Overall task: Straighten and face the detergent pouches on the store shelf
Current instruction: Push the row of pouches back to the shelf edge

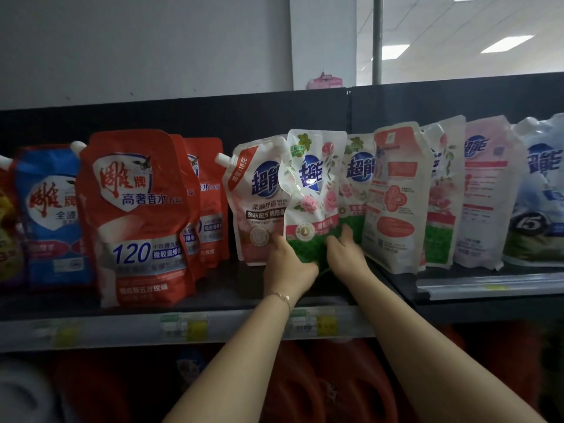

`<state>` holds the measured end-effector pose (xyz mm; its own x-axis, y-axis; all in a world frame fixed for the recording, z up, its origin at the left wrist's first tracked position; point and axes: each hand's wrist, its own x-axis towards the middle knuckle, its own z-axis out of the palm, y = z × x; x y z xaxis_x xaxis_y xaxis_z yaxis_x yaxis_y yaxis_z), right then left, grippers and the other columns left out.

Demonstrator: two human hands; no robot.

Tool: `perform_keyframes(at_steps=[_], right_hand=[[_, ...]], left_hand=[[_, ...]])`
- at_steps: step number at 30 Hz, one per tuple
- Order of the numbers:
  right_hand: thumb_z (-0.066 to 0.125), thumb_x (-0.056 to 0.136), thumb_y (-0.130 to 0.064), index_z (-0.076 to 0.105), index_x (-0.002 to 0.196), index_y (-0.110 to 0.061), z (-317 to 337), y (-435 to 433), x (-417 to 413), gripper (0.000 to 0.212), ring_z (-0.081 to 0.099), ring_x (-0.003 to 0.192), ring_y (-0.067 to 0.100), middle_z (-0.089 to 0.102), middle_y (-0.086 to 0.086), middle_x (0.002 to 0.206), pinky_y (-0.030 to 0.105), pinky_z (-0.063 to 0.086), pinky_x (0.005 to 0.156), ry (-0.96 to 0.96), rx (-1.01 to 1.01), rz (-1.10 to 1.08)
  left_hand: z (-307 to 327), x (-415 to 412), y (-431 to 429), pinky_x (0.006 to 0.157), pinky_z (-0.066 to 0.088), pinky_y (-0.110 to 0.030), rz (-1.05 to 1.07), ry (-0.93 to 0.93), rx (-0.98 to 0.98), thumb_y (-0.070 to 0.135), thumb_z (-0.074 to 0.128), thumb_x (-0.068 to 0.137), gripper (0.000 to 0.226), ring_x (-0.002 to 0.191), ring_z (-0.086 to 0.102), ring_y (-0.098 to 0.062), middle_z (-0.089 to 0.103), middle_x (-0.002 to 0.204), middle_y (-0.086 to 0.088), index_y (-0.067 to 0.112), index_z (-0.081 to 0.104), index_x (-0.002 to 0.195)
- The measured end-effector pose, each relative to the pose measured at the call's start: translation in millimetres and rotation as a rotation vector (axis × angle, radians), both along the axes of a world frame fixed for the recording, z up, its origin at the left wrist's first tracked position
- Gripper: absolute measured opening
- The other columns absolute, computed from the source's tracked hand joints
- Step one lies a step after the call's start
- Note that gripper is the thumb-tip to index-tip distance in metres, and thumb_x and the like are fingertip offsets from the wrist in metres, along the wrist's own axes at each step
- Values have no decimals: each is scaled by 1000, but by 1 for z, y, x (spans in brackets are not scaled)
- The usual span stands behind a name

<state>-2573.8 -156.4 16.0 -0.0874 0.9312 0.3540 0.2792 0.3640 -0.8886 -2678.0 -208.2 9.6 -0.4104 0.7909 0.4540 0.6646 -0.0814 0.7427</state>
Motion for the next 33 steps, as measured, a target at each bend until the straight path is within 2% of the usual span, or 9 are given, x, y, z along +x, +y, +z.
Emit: perform_keyframes(at_steps=[3,6,10,13,16,19,24,28,33], right_hand=[[36,98,-21,12,153,-15,-1,4,-2,60,52,114,35,51,17,134,37,41,92,11,8,12],[38,101,-32,23,148,-13,0,2,-1,53,49,122,33,50,12,138,35,38,94,71,42,1],[37,100,-46,36,136,-10,0,-9,4,50,54,115,35,57,14,129,36,41,86,-27,120,-124],[44,99,-38,45,121,-9,3,-17,8,37,58,103,33,62,12,113,32,36,75,36,141,-247],[50,94,-22,51,104,-11,10,-23,9,15,59,90,25,62,5,96,31,41,70,155,223,-271],[52,91,-19,54,94,-13,14,-28,11,7,58,82,20,61,3,89,35,49,72,30,304,-251],[53,91,-20,53,88,-12,23,-33,39,9,53,73,18,58,2,83,30,39,64,-28,382,-372],[58,88,-17,48,95,-11,35,-31,70,13,48,71,15,55,3,89,26,34,58,1,389,-500],[68,85,-31,39,122,-6,46,-17,92,53,59,103,30,57,12,118,39,51,85,209,54,-500]], left_hand=[[-1,-1,2,83,53,-38,-12,0,3,28,79,68,65,102,59,-25,56,116,-6,13,38,116],[-1,-2,2,82,52,-34,-9,-5,-18,36,84,65,73,102,60,-25,58,115,-5,14,39,117],[2,-2,-1,79,52,-31,-12,-50,-17,46,84,63,82,102,61,-25,59,118,-4,16,36,122],[4,0,-3,80,51,-32,6,-47,-18,53,82,63,89,105,61,-28,59,120,-7,13,34,126],[4,3,-3,86,53,-38,-30,-82,10,54,82,63,90,107,60,-29,57,122,-10,12,32,124],[3,4,-3,83,54,-39,-28,-125,74,49,82,66,82,103,61,-28,57,119,-10,12,31,119],[3,7,-7,82,45,-31,48,-113,222,22,72,78,65,92,50,-21,47,106,-4,6,30,123],[2,7,-6,78,47,-33,106,-59,196,18,66,81,66,84,48,-23,45,100,-5,0,28,132],[1,6,-5,73,52,-38,132,-41,134,17,60,84,68,77,53,-25,51,96,-8,1,22,138]])
